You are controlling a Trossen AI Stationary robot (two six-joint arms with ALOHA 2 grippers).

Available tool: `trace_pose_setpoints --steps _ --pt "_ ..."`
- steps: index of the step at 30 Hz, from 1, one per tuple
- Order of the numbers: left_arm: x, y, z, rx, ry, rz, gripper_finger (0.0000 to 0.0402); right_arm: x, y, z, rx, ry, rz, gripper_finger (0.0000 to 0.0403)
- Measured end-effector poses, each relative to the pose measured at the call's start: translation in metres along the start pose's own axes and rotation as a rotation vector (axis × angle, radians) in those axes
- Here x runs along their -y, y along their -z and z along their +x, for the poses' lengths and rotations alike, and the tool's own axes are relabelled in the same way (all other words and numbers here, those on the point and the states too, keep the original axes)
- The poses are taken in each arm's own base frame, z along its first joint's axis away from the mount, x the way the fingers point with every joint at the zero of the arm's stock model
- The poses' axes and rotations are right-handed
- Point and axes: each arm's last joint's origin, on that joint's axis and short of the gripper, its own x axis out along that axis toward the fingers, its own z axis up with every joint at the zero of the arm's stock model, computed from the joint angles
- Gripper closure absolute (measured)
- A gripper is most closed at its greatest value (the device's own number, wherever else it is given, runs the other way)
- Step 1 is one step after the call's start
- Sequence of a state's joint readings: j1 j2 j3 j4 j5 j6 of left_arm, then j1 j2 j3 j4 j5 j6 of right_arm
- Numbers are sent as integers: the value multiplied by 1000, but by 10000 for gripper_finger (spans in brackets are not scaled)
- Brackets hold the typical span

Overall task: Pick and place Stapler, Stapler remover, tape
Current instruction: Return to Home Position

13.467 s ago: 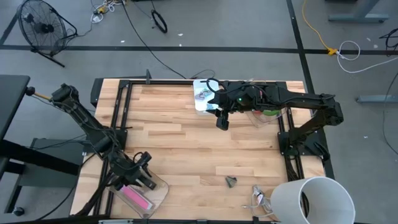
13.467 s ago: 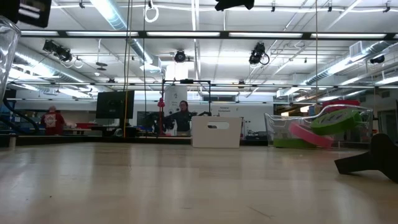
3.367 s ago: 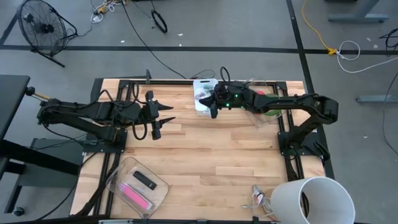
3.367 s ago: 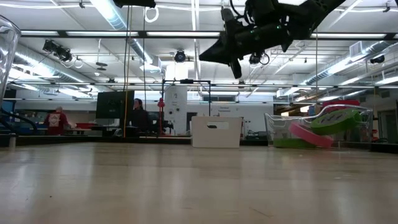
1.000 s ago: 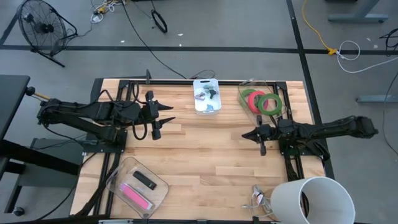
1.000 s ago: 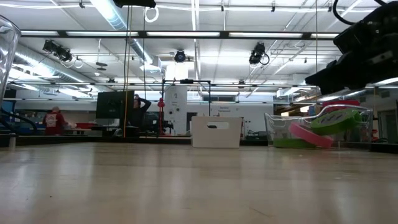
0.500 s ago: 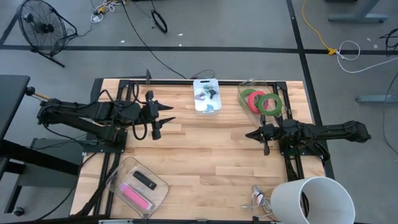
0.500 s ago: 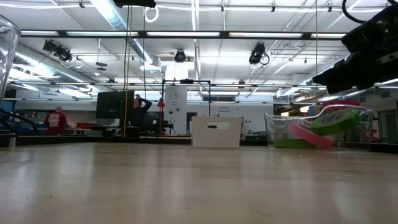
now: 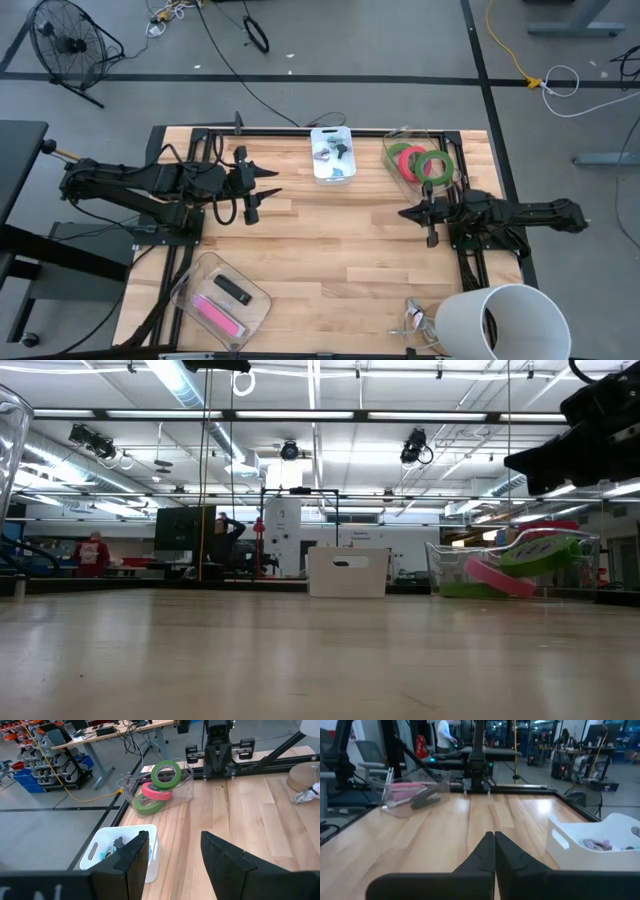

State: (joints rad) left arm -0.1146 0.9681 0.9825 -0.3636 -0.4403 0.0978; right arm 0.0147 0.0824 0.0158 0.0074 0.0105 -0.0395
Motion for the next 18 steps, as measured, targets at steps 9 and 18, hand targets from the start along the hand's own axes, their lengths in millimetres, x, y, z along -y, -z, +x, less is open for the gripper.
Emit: trace_pose_setpoints --steps 9,18 --pt "0 0 0 0 0 0 219 0 -5 -5 70 2 3 403" --pt "0 0 0 0 0 0 219 0 -7 -6 84 -7 5 403"
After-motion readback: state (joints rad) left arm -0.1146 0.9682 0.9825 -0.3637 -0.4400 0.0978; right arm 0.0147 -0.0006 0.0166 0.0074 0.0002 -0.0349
